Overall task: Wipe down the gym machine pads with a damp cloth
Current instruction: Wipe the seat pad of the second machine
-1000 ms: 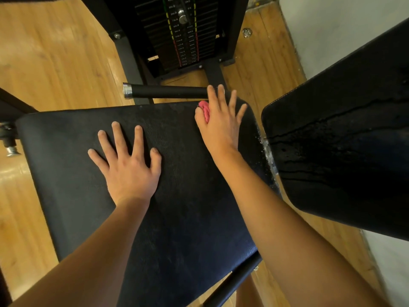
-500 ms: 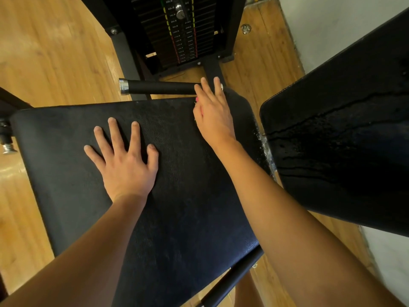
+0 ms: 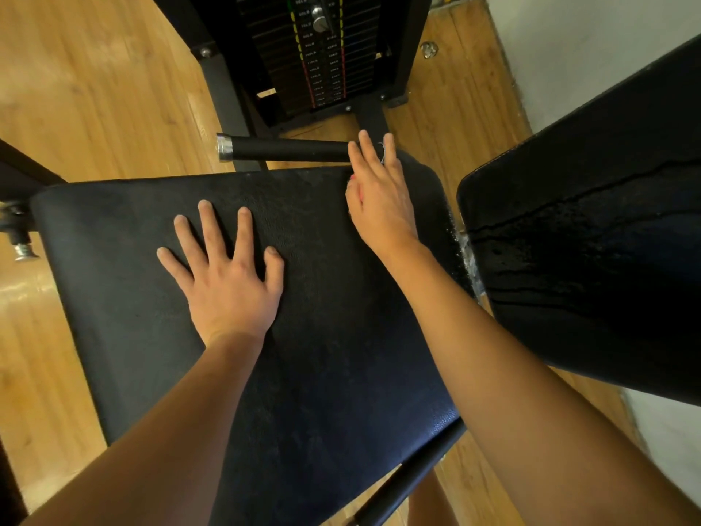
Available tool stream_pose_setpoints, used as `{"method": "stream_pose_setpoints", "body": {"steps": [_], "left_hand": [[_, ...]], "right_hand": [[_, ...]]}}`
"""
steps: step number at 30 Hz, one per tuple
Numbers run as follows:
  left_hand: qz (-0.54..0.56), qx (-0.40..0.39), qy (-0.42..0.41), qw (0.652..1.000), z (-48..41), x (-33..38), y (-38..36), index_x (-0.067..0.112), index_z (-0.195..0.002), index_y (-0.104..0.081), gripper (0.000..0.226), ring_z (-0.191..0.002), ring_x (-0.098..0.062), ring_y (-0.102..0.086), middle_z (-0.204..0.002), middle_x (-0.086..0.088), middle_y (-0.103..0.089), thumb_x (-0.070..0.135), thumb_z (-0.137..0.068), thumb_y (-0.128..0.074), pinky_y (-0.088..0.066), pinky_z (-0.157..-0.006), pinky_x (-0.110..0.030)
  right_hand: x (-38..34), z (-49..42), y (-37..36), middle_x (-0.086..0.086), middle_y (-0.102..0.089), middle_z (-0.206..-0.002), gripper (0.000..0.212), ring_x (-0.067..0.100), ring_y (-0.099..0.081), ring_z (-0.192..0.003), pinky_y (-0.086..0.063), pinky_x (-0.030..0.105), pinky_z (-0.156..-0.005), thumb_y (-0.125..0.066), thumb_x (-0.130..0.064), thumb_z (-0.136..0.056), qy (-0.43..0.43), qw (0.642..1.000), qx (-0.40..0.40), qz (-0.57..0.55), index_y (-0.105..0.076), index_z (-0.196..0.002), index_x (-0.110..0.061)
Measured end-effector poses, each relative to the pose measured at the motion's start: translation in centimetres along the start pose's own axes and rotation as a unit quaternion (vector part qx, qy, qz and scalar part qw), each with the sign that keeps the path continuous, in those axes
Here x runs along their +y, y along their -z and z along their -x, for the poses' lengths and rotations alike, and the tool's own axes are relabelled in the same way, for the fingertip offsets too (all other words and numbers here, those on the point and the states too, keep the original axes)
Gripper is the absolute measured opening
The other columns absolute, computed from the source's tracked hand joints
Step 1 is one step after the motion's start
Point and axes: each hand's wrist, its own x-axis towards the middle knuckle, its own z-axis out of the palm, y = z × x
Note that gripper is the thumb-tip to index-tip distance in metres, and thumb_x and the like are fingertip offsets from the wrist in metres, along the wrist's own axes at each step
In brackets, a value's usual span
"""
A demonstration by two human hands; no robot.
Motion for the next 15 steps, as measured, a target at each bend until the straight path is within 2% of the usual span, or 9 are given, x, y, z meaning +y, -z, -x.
{"method": "stream_pose_setpoints", "body": {"steps": [6, 10, 15], "left_hand": [[0.007, 0.000, 0.002, 1.000, 0.1, 0.1, 0.0, 0.026, -0.158, -0.032, 0.062, -0.155, -0.044, -0.006, -0.170, -0.015, -0.014, 0.050, -0.101, -0.035, -0.005, -0.120, -0.070], [0.006, 0.003, 0.003, 1.000, -0.1, 0.1, 0.0, 0.027, -0.159, -0.032, 0.063, -0.155, -0.044, -0.006, -0.170, -0.014, -0.013, 0.050, -0.101, -0.035, -0.004, -0.120, -0.070], [0.005, 0.000, 0.005, 1.000, 0.1, 0.0, 0.0, 0.027, -0.159, -0.031, 0.062, -0.155, -0.044, -0.005, -0.170, -0.014, -0.012, 0.050, -0.101, -0.035, -0.004, -0.120, -0.069]], "right_hand": [[0.2, 1.5, 0.0, 0.004, -0.023, -0.169, 0.054, 0.029, -0.002, -0.158, -0.028, 0.046, -0.124, -0.035, -0.024, -0.105, -0.013, 1.000, -0.009, -0.011, -0.033, -0.159, -0.013], [0.7, 4.0, -0.3, 0.005, -0.026, -0.168, 0.060, 0.030, -0.003, -0.158, -0.023, 0.046, -0.125, -0.024, -0.031, -0.102, -0.014, 1.000, 0.008, -0.017, -0.034, -0.158, -0.012], [0.5, 5.3, -0.4, 0.008, -0.028, -0.167, 0.057, 0.033, -0.005, -0.157, -0.018, 0.049, -0.126, -0.028, -0.027, -0.104, -0.021, 1.000, 0.012, -0.018, -0.034, -0.157, -0.009]]}}
